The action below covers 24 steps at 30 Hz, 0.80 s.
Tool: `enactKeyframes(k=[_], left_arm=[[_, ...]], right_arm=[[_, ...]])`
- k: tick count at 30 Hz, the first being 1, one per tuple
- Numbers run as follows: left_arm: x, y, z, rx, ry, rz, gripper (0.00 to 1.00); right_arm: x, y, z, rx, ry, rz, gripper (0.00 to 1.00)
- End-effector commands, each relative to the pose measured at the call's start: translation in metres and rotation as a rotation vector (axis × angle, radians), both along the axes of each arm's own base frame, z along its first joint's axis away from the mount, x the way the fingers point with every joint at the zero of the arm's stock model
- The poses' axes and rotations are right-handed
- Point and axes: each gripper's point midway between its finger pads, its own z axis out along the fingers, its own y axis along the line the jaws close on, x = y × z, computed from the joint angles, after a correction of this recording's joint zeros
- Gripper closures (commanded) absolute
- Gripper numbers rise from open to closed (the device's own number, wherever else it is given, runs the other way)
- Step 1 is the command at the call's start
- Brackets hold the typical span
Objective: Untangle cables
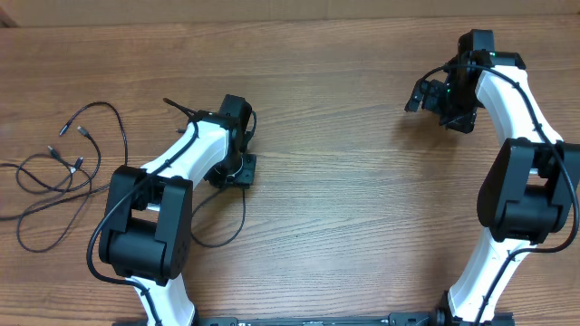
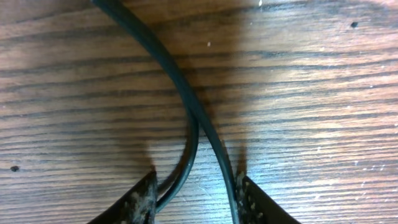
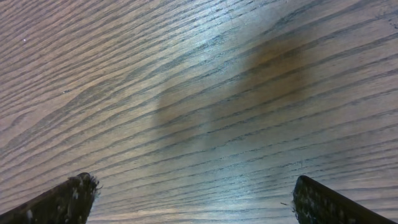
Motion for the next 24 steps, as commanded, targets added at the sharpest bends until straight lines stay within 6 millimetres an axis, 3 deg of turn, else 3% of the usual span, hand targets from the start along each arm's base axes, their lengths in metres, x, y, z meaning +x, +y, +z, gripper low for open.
enactKeyframes(k=[1,6,15,19,24], left_arm=[[-0.020,-0.006,-0.014,-0.033,0.074,0.010,0.68],[-0.016,-0.007,-0.015,-0.038,0.057,0.010,0.95],[-0.007,-0.010,-0.010,-0.053,0.013,0.009,0.95],[0.004,-0.011,0.007,-0.062,-0.060,0.007,0.96],[0.027,-0.003,0.047,-0.022,-0.229,0.011,0.96]], right_arm=[[0.005,-0.001,0.017,-0.011,-0.046,0.003,0.00],[0.005,-0.001,0.017,-0.011,-0.046,0.003,0.00],[0.005,-0.001,0.017,-0.011,-0.046,0.003,0.00],[0.005,-0.001,0.017,-0.011,-0.046,0.003,0.00],[0.005,-0.001,0.017,-0.011,-0.046,0.003,0.00]])
